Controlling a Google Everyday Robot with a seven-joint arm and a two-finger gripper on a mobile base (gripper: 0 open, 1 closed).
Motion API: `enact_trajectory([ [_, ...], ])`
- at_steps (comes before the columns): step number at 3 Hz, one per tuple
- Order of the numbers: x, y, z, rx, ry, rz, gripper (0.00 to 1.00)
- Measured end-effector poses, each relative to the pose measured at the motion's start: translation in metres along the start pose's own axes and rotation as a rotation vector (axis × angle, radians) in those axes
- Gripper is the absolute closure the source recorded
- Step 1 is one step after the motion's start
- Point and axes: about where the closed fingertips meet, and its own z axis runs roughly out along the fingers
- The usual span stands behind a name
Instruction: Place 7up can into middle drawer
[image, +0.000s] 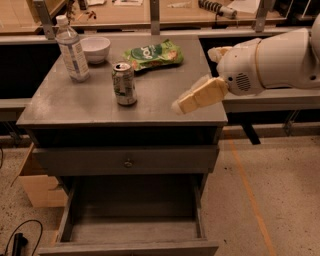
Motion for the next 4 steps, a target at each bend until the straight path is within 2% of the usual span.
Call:
enact_trajectory([
  [1,0.004,0.000,0.026,-0.005,-0.038,0.029,0.00],
  [2,0.002,-0.006,0.089,-0.047,-0.136,0.132,0.00],
  [3,-0.001,-0.011,0.143,-0.105,-0.180,0.181,0.00],
  [4,-0.002,-0.018,0.184,-0.128,-0.182,0.172,0.00],
])
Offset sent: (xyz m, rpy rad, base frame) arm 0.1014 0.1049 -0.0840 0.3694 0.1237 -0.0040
